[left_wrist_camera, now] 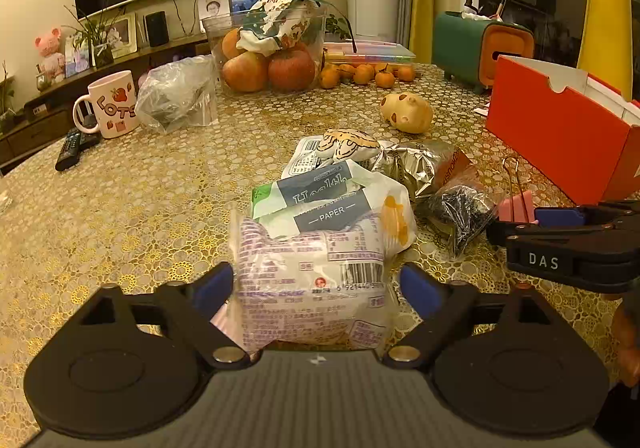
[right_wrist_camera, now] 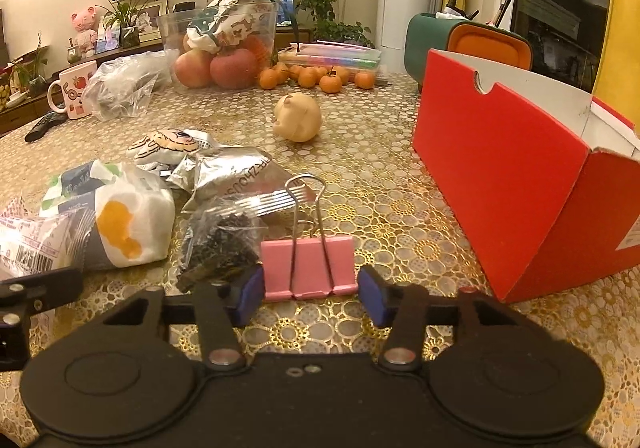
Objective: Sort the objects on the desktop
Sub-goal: 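Reach the left tool to the white snack packet while the right tool reaches the pink binder clip, then close the left tool on the snack packet while the right tool grips the pink clip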
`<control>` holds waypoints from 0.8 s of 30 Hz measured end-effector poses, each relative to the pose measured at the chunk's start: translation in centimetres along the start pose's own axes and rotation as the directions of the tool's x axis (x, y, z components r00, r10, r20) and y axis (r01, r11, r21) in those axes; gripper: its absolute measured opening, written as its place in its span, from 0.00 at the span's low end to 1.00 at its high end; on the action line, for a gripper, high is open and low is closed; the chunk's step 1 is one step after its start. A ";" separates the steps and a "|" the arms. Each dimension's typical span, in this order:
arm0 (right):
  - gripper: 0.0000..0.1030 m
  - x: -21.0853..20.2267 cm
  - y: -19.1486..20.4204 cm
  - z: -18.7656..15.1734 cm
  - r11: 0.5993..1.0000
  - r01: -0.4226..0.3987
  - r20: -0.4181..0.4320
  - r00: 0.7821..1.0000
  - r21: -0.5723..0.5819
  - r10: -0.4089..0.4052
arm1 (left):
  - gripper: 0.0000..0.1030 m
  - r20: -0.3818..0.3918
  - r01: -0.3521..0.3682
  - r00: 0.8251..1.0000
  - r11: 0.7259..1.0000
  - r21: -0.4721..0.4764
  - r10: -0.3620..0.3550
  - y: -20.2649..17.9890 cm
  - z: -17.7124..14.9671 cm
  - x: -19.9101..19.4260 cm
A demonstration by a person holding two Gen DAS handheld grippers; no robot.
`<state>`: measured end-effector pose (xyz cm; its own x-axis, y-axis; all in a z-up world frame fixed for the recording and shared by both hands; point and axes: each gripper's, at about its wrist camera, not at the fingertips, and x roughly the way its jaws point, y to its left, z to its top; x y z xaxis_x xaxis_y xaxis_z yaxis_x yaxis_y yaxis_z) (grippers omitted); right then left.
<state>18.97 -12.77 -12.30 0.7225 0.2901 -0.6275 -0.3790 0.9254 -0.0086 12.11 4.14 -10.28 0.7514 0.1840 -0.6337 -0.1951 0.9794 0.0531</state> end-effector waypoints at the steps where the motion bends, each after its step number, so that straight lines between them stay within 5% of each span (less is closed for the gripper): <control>1: 0.48 0.0 0.0 0.0 1.000 0.001 -0.001 1.000 0.001 -0.001 | 0.75 -0.001 0.003 1.000 1.000 0.002 -0.003 0.0 0.0 -0.1; 8: 0.48 -1.2 -0.9 0.1 1.000 0.015 0.014 1.000 0.018 -0.016 | 0.64 -0.007 0.006 1.000 1.000 -0.002 -0.006 -0.4 0.3 -0.6; 24: 0.47 -5.0 -3.5 -1.0 0.997 0.045 0.018 0.999 0.063 -0.047 | 0.63 0.017 0.041 0.999 0.999 0.014 -0.041 -3.3 1.1 -3.2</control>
<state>16.13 -17.70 -9.89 0.7499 0.2510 -0.6121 -0.3084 0.9512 0.0122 10.99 0.43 -7.58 0.7693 0.1449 -0.6223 -0.1553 0.9871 0.0378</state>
